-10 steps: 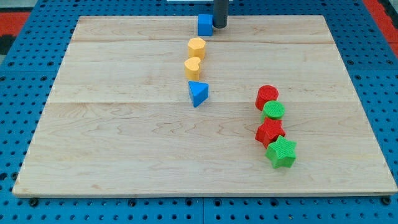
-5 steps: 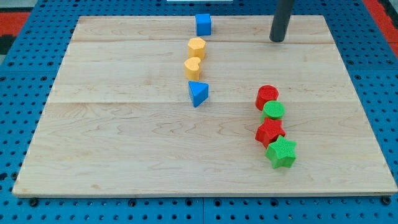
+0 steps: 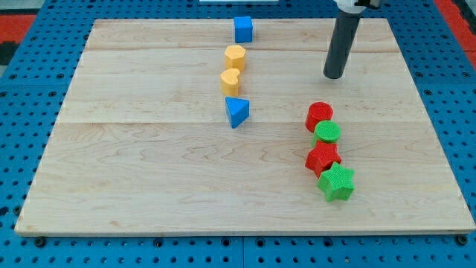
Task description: Point at bottom center
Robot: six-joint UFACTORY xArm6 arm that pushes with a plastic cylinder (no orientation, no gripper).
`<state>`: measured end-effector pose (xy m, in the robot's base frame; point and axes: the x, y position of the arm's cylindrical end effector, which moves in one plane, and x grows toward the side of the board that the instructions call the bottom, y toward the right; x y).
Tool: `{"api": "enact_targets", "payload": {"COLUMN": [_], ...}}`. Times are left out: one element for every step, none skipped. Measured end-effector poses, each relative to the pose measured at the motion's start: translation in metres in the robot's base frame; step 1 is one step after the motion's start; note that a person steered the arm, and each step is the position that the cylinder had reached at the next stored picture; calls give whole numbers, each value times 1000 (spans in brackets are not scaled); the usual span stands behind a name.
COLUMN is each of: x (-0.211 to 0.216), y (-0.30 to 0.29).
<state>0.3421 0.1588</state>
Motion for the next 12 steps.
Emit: {"api": "enact_targets", "payload": {"x": [25,48,54,63,85,109,111,111,111,122,179,248], "y": [1,3,3,42,42,27,1,7,8,9,41,48]}}
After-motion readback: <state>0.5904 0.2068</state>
